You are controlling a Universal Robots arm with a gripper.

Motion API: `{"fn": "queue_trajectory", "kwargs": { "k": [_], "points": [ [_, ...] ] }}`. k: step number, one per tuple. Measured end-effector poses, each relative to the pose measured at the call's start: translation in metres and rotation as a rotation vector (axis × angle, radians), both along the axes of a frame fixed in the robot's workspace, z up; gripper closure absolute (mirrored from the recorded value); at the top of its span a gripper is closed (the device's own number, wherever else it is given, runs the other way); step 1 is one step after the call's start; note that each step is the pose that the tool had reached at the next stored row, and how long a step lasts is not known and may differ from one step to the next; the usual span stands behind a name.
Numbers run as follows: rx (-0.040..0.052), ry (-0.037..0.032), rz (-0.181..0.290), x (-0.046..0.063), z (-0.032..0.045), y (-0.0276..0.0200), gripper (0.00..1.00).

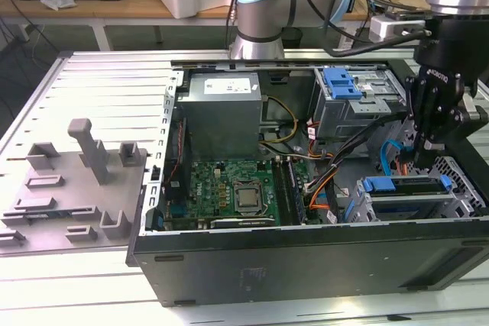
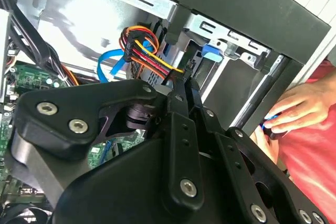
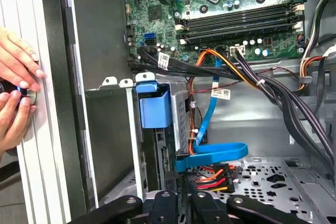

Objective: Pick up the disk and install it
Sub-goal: 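Insert the first disk wire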

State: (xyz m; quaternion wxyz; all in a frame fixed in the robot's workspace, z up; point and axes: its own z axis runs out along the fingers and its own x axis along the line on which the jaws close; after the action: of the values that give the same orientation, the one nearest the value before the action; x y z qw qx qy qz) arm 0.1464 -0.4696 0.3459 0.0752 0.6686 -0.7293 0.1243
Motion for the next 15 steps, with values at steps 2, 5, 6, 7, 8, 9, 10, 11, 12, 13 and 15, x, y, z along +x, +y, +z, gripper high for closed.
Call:
{"fn": "queue_trajectory", "kwargs": {
  "k": [2,5,6,7,8,9,10,11,12,13,15],
  "points": [
    [0.0207,-0.0027,0.004,-0.001,0.0000,-0.0041,0.83],
    [0.0368,-0.0051,0.009,-0.003,0.0000,-0.0091,0.83],
    [0.0415,-0.0058,0.011,-0.003,0.0000,-0.0105,0.83],
    [0.0452,-0.0064,0.012,-0.003,0.0000,-0.0116,0.83],
    [0.0502,-0.0072,0.014,-0.003,0.0000,-0.0131,0.83],
    [0.0541,-0.0078,0.016,-0.004,0.0000,-0.0142,0.83],
    [0.0581,-0.0086,0.018,-0.004,0.0000,-0.0156,0.83],
    [0.0623,-0.0095,0.019,-0.004,0.0001,-0.0170,0.83],
    [0.0684,-0.0107,0.022,-0.005,0.0000,-0.0189,0.83],
    [0.0734,-0.0116,0.024,-0.005,0.0000,-0.0201,0.83],
    [0.0821,-0.0131,0.027,-0.005,0.0000,-0.0218,0.83]
  ]
}}
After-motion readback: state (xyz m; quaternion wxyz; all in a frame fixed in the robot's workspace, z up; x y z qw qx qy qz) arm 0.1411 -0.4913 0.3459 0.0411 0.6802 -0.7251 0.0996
